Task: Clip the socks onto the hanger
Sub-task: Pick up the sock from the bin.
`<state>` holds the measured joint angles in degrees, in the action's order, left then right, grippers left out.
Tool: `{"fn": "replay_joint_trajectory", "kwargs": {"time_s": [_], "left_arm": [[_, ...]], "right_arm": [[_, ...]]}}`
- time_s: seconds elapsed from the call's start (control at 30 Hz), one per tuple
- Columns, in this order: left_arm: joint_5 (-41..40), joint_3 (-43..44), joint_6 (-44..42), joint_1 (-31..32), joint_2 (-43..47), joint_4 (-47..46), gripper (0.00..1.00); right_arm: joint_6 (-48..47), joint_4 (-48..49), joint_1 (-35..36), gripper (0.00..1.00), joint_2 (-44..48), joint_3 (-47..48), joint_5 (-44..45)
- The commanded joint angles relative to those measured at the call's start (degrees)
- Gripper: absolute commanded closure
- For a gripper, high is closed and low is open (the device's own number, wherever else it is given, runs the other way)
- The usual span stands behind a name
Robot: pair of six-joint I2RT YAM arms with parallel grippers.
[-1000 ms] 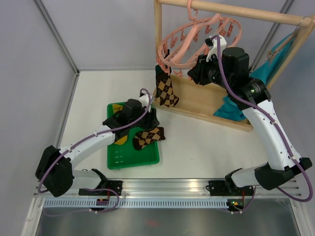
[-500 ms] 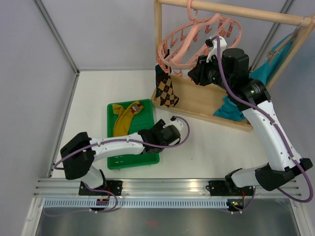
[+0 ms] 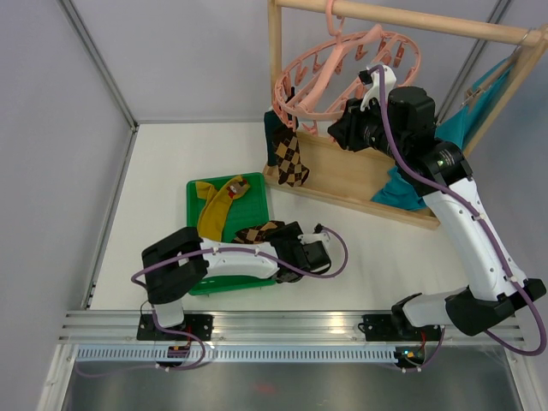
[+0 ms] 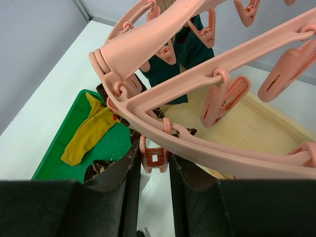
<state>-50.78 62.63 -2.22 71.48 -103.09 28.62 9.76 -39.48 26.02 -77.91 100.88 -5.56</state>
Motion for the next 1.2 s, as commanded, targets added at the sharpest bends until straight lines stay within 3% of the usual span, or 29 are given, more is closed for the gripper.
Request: {"fn": "replay_joint_trajectory", "kwargs": {"time_s": [0.0,0.7,0.9,1.0,1.17], "left_arm": [[-4.93,1.53,-4.37,0.15,-0.97,-0.84,0.34],[-7.75,1.44,-11.93,0.15,-5.36,-10.95,0.38],[-7.75,2.06,-12.28,0.06,-6.51,-11.31,0.52],[-7.66,2.14,-12.28,-0.12,-6.51,-11.48,0.64],[-8.28,2.23,-12.81,-0.29,-6.25,-12.36,0.73]], "right_arm": [[0.00,3.01,-0.18,1.00,1.53,-0.07,0.03],[-0.09,3.10,-0.27,1.00,2.15,-0.60,0.81],[-0.53,2.92,-0.27,1.00,2.76,-0.60,1.34],[-0.62,2.66,-0.27,1.00,2.85,-0.51,1.43],[-0.62,2.57,-0.36,1.00,2.85,-0.42,1.43]]}}
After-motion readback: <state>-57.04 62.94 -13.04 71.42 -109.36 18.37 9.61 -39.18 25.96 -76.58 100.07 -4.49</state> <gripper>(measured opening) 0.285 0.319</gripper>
